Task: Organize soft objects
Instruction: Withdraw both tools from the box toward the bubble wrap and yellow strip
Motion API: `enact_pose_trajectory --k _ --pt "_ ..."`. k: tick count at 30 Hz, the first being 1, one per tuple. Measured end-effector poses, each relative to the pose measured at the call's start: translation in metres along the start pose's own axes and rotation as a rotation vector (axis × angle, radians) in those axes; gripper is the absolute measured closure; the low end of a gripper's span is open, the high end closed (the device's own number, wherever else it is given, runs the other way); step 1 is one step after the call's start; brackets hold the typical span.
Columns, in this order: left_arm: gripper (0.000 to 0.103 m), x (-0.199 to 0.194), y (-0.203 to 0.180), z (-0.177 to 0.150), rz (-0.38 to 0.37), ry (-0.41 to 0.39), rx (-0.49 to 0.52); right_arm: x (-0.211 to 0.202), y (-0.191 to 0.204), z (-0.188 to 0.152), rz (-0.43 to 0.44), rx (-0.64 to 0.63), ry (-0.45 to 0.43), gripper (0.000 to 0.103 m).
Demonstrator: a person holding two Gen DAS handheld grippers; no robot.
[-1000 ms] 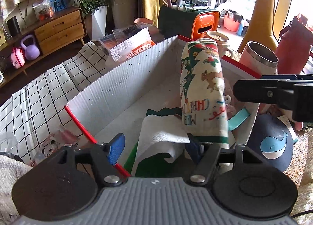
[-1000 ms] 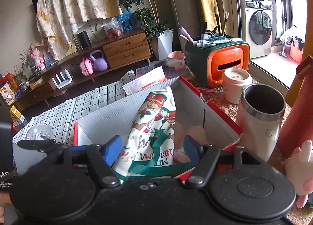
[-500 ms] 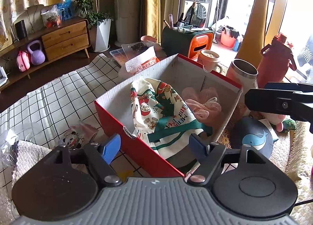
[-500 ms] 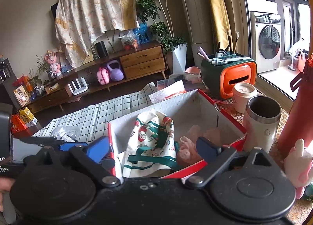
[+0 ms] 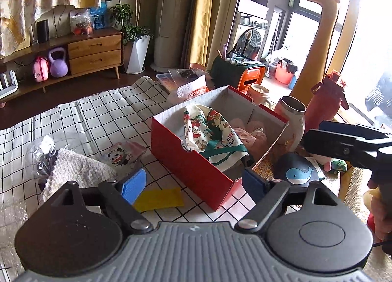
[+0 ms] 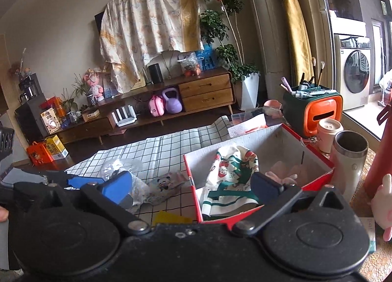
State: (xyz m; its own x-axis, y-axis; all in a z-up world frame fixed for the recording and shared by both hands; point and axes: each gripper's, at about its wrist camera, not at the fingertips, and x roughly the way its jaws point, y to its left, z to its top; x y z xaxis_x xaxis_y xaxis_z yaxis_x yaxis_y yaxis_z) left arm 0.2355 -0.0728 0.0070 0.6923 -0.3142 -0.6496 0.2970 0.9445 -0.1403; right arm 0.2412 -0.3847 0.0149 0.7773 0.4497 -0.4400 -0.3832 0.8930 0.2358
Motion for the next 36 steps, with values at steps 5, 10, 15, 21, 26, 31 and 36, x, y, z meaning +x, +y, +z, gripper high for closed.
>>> enact_pose_trajectory --k 5,10,15,21,26,31,36 --pt "0.012 -0.036 0.019 -0.014 0.006 -0.041 -0.026 -0.004 0.023 -0.010 0.042 -0.022 0.011 0.000" --pt "0.003 -0.065 0.037 -0.027 0.032 -0.082 -0.034 -0.001 0.044 -0.020 0.071 -0.057 0.028 0.000" --pt "0.000 -0.083 0.056 -0.044 0.053 -0.093 -0.065 0.009 0.065 -0.032 0.116 -0.113 0.055 0.000" --pt "0.000 -0.095 0.089 -0.070 0.118 -0.102 -0.113 0.026 0.086 -0.049 0.196 -0.172 0.093 0.000" --pt "0.000 -0.105 0.129 -0.094 0.188 -0.127 -0.205 0.045 0.104 -0.066 0.236 -0.237 0.132 0.000" --pt "0.000 -0.107 0.165 -0.112 0.241 -0.118 -0.257 0.073 0.112 -0.079 0.190 -0.308 0.182 0.000" --pt "0.000 -0.094 0.197 -0.128 0.289 -0.086 -0.309 0.112 0.104 -0.083 0.146 -0.326 0.233 0.000"
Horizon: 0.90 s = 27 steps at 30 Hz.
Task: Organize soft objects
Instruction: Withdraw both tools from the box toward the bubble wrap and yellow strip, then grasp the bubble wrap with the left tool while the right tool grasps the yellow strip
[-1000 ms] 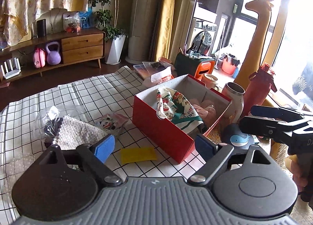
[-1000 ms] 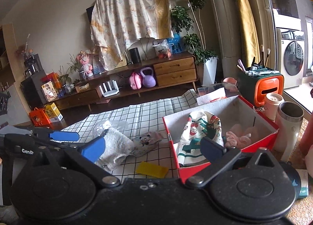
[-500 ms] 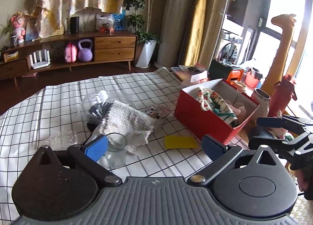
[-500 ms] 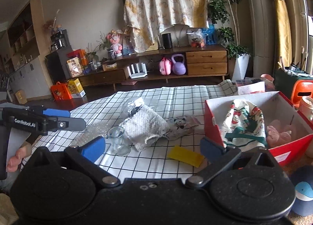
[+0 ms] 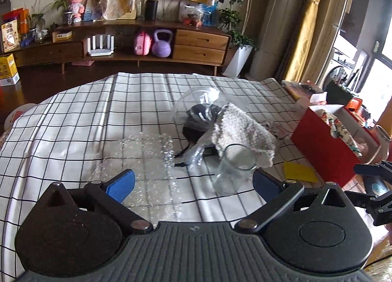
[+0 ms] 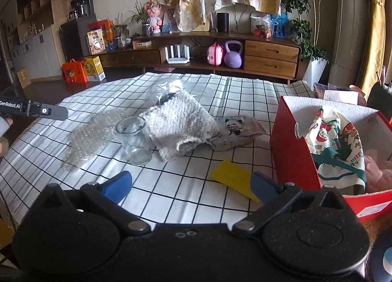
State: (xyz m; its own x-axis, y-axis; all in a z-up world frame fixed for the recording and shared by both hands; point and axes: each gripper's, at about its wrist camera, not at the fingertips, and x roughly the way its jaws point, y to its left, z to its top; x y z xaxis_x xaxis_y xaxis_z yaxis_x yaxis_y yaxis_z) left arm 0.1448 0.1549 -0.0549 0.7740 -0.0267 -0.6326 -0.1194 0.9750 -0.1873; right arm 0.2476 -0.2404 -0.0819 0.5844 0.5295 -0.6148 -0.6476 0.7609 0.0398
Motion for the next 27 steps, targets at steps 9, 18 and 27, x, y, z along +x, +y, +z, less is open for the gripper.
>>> enact_pose_trajectory --k 9,18,27 --pt "0.000 0.039 0.039 -0.014 0.087 0.057 -0.054 0.064 -0.014 0.011 -0.036 -0.132 0.172 0.007" --pt "0.000 0.079 0.056 -0.016 0.106 0.139 -0.083 0.102 -0.026 0.023 -0.055 -0.161 0.238 0.020" --pt "0.000 0.112 0.048 -0.013 0.114 0.160 -0.037 0.127 -0.033 0.024 -0.036 -0.211 0.303 0.025"
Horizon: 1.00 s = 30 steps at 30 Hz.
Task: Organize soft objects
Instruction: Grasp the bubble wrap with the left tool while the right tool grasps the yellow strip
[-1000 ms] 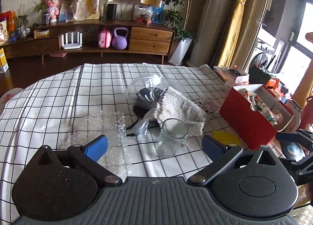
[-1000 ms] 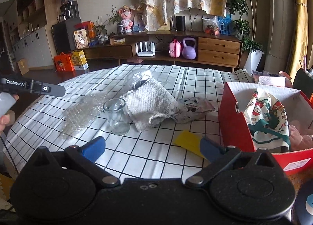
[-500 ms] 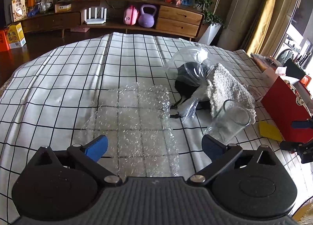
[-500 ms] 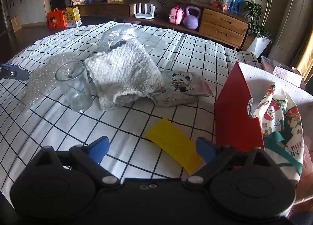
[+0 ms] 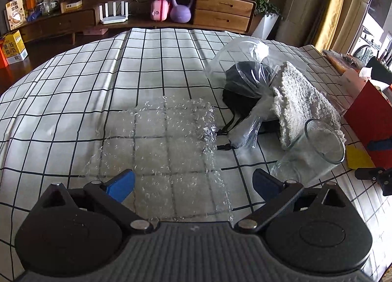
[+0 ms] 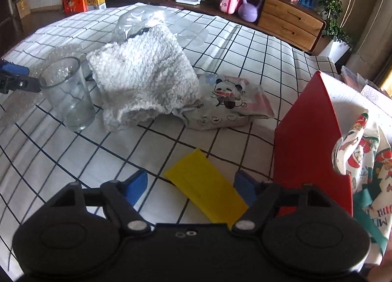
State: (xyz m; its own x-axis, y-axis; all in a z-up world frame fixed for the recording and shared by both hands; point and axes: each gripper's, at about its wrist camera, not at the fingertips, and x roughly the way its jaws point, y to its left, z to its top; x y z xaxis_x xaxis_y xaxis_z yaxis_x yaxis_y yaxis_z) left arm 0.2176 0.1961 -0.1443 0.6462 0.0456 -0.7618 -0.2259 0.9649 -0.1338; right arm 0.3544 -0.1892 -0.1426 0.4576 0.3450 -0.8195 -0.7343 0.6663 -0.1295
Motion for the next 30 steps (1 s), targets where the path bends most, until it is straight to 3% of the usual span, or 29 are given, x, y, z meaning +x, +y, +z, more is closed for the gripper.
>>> enact_pose_trajectory --k 5,10,13,15,18,20,22,24,30 --pt "0.001 0.019 -0.001 0.003 -0.002 0.022 -0.010 0.011 -0.007 -0.001 0.012 0.000 0.059 0.023" --pt "0.003 0.029 -0.002 0.002 0.013 0.030 0.001 0.013 -0.004 -0.005 0.004 0.009 0.050 0.021" --pt "0.009 0.031 -0.001 0.003 0.027 0.024 -0.002 0.012 -0.004 -0.007 -0.001 0.005 0.049 0.027" --pt "0.021 0.031 -0.002 0.002 0.042 0.018 0.008 0.009 -0.005 -0.008 -0.012 0.005 0.044 0.037" --pt "0.029 0.029 -0.005 0.001 0.083 0.007 0.033 0.005 -0.007 -0.009 -0.039 0.012 0.043 0.056" --pt "0.037 0.028 -0.005 0.000 0.093 0.002 0.041 0.003 -0.008 -0.010 -0.052 0.017 0.040 0.063" --pt "0.049 0.027 -0.005 0.000 0.109 -0.004 0.042 0.001 -0.008 -0.012 -0.047 0.028 0.037 0.063" --pt "0.067 0.025 -0.004 0.000 0.120 -0.010 0.038 0.000 -0.004 -0.014 -0.056 0.027 0.033 0.064" --pt "0.084 0.019 0.002 0.001 0.148 -0.023 0.003 -0.009 0.012 -0.020 -0.055 0.039 0.018 0.065"
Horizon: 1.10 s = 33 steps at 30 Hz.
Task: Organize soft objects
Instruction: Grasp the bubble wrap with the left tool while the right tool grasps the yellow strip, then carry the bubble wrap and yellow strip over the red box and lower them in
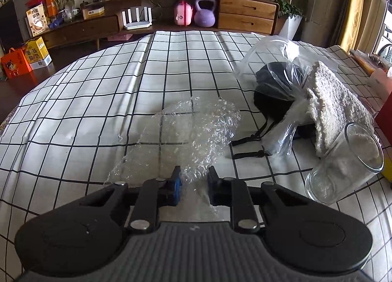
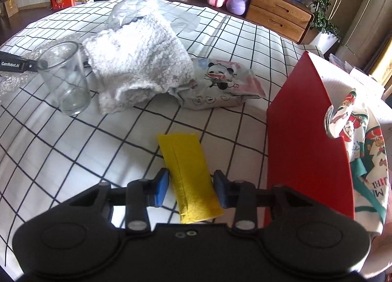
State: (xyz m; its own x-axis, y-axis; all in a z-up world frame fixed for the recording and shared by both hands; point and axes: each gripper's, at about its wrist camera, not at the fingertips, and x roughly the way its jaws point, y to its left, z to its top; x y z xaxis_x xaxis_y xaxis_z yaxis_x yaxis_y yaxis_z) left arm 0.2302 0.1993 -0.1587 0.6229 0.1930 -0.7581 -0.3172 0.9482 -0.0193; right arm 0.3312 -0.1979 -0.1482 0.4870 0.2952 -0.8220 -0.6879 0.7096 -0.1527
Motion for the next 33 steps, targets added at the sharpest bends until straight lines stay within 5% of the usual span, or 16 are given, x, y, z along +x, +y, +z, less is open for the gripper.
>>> enact_pose_trajectory --k 7,9,18,33 --pt "0.087 -0.018 0.007 -0.004 0.004 -0.033 -0.029 -0.023 0.009 -0.014 0.011 0.102 -0.038 0.066" --pt "0.087 -0.028 0.008 -0.006 -0.007 -0.044 -0.039 -0.034 0.008 -0.018 0.038 0.150 -0.058 0.087" --pt "0.087 -0.073 -0.002 -0.010 -0.088 -0.076 -0.052 -0.054 0.004 -0.037 0.061 0.241 -0.050 0.087" --pt "0.087 -0.166 -0.065 -0.001 -0.267 -0.188 0.023 -0.157 -0.018 -0.054 0.079 0.358 -0.257 0.087"
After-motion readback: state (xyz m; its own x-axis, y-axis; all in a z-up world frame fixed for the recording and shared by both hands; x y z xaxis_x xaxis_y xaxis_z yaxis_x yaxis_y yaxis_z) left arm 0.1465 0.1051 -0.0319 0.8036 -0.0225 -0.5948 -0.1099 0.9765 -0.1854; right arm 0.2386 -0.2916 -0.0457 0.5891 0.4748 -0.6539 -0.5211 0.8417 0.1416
